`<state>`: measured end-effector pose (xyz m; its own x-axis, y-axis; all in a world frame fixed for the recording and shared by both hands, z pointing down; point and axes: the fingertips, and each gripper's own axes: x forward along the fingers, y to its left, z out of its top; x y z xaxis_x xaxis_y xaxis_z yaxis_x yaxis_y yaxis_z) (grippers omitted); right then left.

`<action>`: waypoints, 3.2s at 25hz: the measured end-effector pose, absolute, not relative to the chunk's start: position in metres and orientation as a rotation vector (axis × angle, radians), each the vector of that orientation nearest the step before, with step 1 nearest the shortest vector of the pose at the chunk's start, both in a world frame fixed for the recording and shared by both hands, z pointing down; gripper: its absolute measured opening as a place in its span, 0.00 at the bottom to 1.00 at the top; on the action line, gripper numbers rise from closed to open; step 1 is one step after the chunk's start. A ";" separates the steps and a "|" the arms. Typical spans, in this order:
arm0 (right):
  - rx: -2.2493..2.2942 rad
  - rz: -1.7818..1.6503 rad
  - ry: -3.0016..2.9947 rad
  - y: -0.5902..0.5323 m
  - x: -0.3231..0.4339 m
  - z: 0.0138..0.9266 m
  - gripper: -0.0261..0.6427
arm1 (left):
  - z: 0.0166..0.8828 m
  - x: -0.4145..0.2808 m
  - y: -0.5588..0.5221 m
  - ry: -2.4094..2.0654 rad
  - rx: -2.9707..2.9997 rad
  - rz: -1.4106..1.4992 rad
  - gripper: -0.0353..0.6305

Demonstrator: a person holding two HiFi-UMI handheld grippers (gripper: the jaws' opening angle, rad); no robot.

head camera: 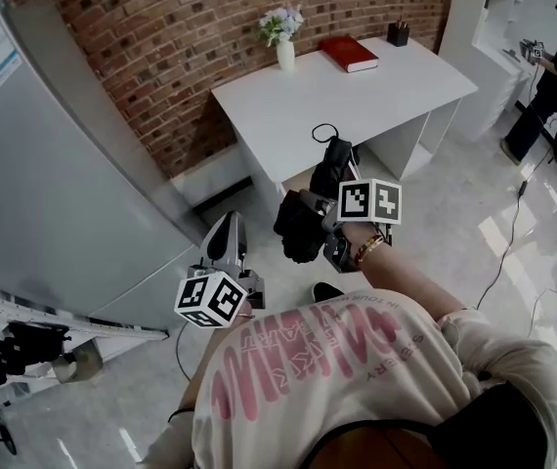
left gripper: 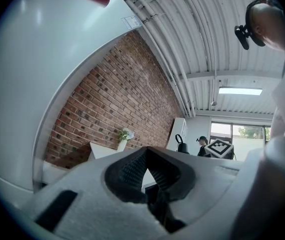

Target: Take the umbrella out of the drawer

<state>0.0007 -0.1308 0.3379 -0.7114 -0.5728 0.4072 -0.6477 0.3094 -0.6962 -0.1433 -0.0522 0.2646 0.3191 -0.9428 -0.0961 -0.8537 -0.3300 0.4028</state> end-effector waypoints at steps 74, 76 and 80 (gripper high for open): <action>1.070 0.846 -2.590 -0.247 0.111 0.341 0.42 | 0.314 -0.012 -0.171 -1.655 2.226 -0.210 0.06; 1.069 0.850 -2.584 -0.246 0.111 0.342 0.42 | 0.315 -0.012 -0.171 -1.655 2.221 -0.210 0.06; 1.059 0.860 -2.562 -0.245 0.110 0.351 0.42 | 0.320 -0.012 -0.170 -1.654 2.207 -0.203 0.06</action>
<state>0.1104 -0.2447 0.3514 -0.7092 -0.5647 0.4220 -0.7050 0.5644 -0.4295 -0.0124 -0.1705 0.3202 0.2988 -0.9484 0.1066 -0.8944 -0.2393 0.3780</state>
